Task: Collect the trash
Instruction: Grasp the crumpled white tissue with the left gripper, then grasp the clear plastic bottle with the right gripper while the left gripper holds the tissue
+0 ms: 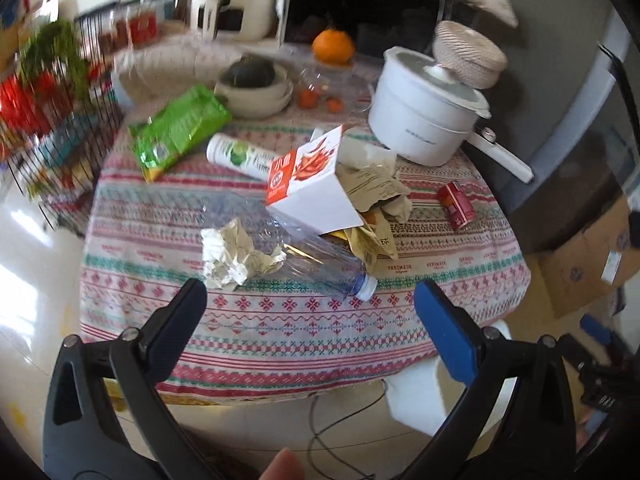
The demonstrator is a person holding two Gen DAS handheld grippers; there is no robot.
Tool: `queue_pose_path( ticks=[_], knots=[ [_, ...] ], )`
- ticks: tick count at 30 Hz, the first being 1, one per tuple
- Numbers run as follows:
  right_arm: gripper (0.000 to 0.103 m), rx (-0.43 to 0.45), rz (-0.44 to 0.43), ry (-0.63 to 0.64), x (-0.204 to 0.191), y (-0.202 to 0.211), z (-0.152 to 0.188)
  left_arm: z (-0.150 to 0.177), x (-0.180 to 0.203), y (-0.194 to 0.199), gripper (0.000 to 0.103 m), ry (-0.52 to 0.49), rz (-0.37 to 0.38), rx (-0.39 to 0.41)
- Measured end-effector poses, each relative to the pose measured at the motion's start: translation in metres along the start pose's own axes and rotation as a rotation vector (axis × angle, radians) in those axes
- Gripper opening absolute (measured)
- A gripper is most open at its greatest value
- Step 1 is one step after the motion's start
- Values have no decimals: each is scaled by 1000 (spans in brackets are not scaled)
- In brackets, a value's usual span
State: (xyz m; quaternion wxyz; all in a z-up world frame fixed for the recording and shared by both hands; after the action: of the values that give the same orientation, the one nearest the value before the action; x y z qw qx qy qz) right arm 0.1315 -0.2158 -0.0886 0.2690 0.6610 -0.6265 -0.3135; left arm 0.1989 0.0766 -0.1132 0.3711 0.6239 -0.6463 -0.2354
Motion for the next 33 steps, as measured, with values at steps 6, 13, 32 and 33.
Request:
queue_pose_path(
  ticks=[6,13,32,33],
  knots=[
    [103,-69,43,-14,21,-54,16,19,-20,-55,79,107,-21,-115],
    [103,-97,38,-13,30,-78,14,11,-61,-81,75,141,-143,-120],
    [93,-107,-112,107,-42,-89,18,5,-66,-86,39,36,-41,-60],
    [86,-113,-144,130,-56,-89,18,6,-66,-80,39,25,-43,-55]
  ],
)
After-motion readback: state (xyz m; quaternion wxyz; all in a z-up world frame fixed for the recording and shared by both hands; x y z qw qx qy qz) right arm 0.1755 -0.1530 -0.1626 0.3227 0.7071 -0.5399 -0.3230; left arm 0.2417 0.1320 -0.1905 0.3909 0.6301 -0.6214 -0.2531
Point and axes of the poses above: each gripper's, at about its wrist camera, not at the fingertips, and y roughly against the way its jaws point, x to its right, z to its underside, the point moved 8 cm from there along -y, roughly the way its jaws point, and after that the axes turned 6 degrees about x, right-handed, at the moved point
